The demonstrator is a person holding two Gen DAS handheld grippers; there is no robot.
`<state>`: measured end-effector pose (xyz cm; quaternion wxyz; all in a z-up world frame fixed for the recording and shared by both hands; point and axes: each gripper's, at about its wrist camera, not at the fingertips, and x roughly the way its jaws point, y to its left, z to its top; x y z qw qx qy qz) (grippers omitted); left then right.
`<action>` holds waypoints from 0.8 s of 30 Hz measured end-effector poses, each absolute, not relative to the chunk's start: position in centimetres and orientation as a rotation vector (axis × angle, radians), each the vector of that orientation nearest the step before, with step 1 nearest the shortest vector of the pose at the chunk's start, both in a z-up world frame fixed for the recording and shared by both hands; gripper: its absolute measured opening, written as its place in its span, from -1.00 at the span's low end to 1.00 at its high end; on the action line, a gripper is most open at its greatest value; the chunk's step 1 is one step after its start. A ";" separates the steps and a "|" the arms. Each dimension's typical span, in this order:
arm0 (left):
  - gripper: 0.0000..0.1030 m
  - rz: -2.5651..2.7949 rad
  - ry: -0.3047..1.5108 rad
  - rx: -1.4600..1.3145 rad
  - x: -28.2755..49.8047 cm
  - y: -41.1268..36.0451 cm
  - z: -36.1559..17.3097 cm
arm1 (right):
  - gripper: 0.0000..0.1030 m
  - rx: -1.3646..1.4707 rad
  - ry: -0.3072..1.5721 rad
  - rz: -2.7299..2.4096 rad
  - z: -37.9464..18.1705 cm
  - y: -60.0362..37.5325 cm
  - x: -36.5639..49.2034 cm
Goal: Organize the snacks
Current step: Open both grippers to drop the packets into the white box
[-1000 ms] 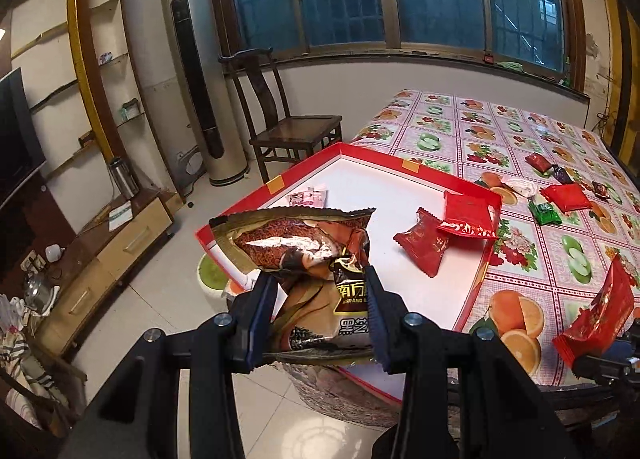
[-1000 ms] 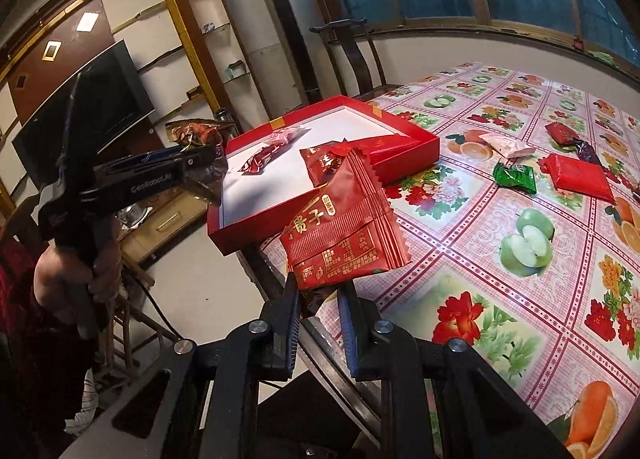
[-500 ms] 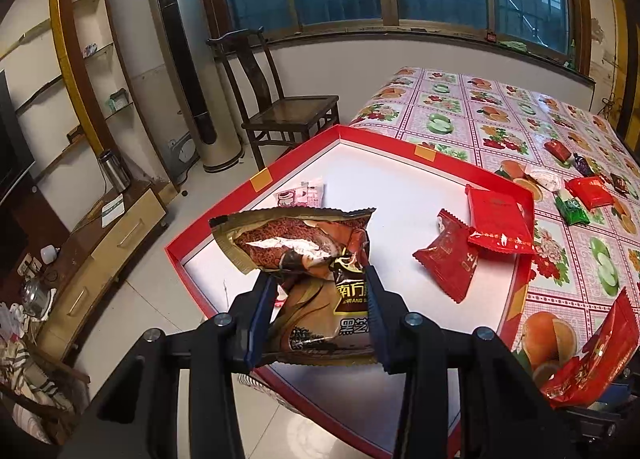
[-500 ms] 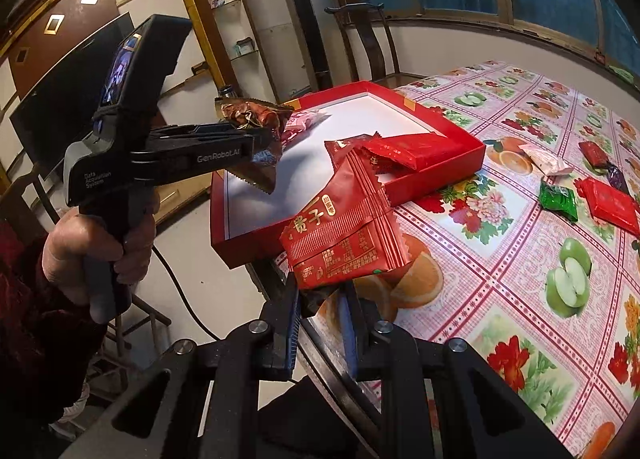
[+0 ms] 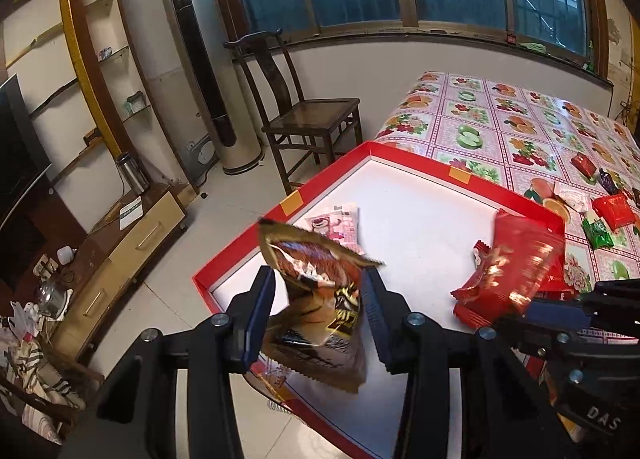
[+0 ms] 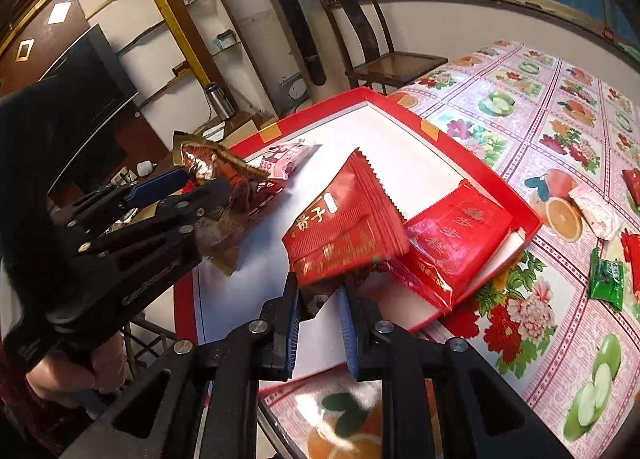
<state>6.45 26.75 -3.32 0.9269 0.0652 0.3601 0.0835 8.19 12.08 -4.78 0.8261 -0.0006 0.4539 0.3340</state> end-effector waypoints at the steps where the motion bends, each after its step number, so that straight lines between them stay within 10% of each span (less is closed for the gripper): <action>1: -0.01 0.171 0.729 0.129 6.2 26.9 -3.0 | -0.60 -0.002 0.977 0.698 -4.8 12.4 8.7; 3: 0.27 0.189 0.691 0.113 5.5 27.1 -2.2 | -0.55 0.025 0.988 0.717 -4.4 12.4 9.3; 8: 0.51 0.171 0.602 0.095 4.0 26.0 -1.9 | 0.35 0.097 0.854 0.740 -2.3 8.5 7.7; 24: 0.53 0.115 0.642 0.103 5.5 18.4 -6.1 | 0.37 0.417 0.756 0.243 -3.5 -22.6 3.6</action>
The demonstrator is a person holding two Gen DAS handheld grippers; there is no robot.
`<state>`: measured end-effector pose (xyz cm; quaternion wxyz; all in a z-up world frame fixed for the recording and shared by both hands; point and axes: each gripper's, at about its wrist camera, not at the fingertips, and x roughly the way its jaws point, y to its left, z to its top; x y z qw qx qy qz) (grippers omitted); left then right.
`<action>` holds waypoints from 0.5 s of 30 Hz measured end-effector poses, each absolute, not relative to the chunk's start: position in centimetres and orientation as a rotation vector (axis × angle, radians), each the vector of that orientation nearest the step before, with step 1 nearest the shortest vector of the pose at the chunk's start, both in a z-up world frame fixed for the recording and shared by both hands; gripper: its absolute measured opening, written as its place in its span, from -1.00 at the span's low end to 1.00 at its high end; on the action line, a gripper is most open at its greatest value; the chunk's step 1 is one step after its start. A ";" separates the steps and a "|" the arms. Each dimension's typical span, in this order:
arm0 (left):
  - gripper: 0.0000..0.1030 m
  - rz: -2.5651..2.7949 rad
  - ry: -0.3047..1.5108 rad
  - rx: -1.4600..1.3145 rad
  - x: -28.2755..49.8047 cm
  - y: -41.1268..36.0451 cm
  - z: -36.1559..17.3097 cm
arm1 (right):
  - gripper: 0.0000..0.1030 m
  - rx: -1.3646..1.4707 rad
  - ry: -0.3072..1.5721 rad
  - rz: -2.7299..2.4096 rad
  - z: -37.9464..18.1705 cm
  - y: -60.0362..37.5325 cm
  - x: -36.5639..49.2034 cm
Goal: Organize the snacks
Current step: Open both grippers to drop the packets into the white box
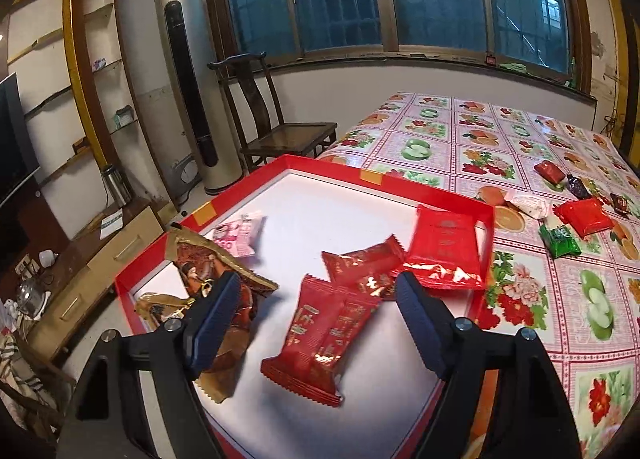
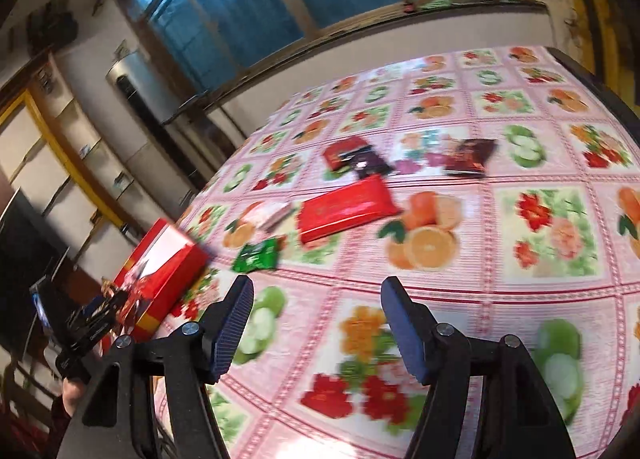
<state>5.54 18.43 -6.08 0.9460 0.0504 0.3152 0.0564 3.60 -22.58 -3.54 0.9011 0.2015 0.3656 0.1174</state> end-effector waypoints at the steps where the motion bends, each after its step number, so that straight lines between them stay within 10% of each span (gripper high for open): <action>1: 0.53 0.114 0.645 0.108 5.7 17.6 -6.1 | 0.37 0.461 0.753 0.199 -3.8 -24.8 3.4; 15: 0.53 0.083 0.687 0.159 4.8 14.1 -6.4 | 0.36 0.583 0.743 0.088 -6.2 -31.0 3.4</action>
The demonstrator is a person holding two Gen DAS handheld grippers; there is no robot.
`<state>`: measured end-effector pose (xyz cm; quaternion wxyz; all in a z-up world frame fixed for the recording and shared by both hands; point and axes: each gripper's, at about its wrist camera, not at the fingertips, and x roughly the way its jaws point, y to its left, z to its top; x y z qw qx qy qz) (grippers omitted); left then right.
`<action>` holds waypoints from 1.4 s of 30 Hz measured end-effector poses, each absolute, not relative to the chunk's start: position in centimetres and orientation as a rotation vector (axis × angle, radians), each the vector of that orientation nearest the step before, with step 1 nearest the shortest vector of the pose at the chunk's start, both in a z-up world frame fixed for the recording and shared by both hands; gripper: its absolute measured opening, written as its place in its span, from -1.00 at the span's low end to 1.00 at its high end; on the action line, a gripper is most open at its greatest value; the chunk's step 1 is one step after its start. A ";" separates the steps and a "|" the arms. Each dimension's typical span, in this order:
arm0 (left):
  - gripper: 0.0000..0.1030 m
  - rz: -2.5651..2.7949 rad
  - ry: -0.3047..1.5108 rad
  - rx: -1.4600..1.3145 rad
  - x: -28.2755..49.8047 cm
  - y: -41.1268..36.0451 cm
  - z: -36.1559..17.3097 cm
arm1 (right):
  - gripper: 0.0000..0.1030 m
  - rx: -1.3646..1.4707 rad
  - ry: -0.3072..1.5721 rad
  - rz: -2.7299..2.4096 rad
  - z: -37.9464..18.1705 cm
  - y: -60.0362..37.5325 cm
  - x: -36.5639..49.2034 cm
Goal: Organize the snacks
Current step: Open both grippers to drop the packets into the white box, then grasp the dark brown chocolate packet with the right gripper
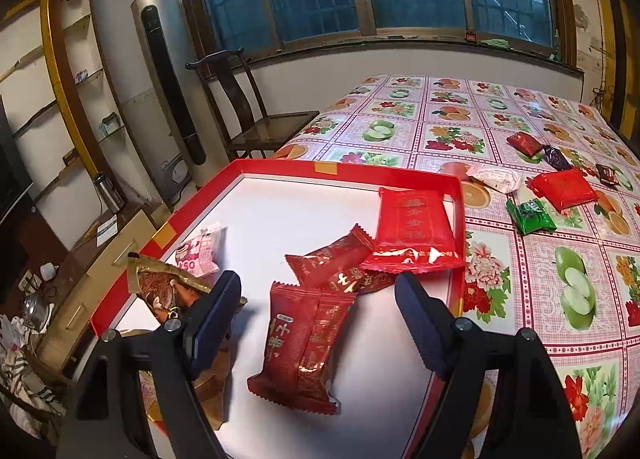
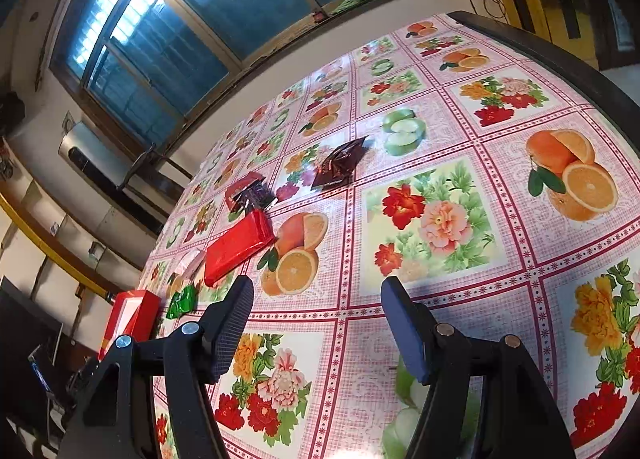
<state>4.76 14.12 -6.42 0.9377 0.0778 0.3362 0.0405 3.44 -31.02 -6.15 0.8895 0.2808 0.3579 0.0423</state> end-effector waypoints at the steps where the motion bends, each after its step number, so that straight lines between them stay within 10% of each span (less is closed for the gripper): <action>1: 0.53 0.088 0.683 0.148 4.5 14.5 -6.2 | 0.36 0.569 0.750 0.099 -6.2 -30.6 3.5; 18: 0.84 -0.306 0.667 0.179 -3.3 9.0 -3.3 | 0.49 0.436 0.930 -0.292 -4.4 -29.7 16.5; 36: 0.84 -0.333 0.641 0.209 -1.8 7.1 -0.8 | -0.90 0.251 0.966 -0.497 -7.7 -29.9 21.0; 42: 0.84 -0.375 0.631 0.261 -0.7 3.1 0.1 | -0.90 0.352 0.946 -0.379 -7.4 -32.4 17.0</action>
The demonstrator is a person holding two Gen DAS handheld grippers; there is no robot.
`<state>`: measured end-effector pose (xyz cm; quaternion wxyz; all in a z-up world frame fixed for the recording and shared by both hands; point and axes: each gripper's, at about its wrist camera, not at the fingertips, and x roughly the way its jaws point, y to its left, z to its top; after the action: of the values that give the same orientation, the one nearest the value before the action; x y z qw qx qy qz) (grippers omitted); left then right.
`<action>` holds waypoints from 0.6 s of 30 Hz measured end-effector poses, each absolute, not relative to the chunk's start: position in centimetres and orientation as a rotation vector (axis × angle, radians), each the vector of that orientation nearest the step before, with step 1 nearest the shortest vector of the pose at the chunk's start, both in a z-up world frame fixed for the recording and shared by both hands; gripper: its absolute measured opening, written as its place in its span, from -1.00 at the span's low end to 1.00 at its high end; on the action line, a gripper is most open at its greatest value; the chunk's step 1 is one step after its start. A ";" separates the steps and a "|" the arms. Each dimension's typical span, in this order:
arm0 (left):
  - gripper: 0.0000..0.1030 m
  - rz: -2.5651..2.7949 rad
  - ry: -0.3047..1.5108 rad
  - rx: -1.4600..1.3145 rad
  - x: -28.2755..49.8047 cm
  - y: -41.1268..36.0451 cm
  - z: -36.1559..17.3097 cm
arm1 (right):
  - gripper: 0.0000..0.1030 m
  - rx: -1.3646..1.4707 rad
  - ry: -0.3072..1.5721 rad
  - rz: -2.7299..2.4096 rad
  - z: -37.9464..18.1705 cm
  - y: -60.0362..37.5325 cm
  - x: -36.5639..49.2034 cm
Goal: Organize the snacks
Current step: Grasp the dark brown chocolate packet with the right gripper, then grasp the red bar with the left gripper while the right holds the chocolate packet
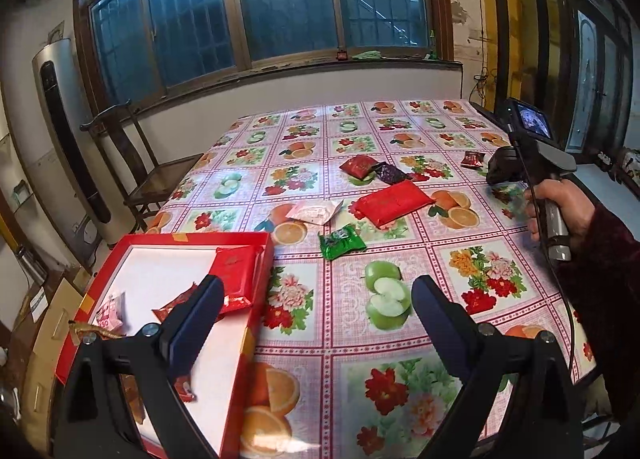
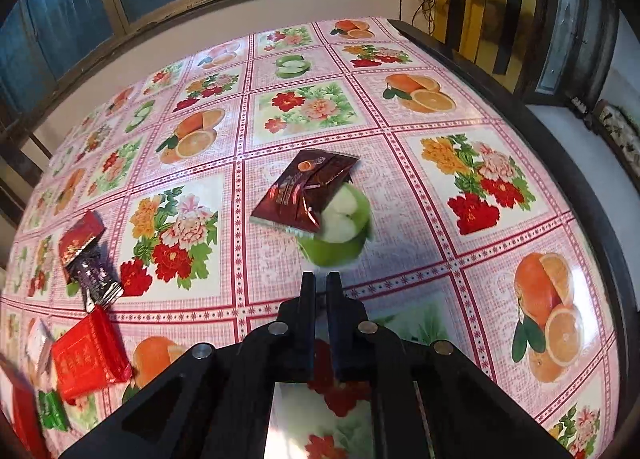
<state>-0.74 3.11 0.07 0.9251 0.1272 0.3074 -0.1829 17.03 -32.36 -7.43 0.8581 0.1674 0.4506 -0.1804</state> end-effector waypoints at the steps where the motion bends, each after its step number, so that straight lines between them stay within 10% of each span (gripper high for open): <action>1: 0.84 -0.384 0.638 0.266 -0.3 2.5 0.2 | -0.89 0.390 0.936 -0.334 -7.4 -33.0 16.2; 18: 0.83 -0.634 0.875 0.494 16.5 -12.4 -2.2 | -0.87 0.676 0.820 -0.185 -6.1 -37.1 13.4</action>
<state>16.52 -12.39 -2.15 0.8286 0.2328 0.4123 -0.2988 13.36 -37.05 -6.11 0.8580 0.3220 0.3904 -0.0880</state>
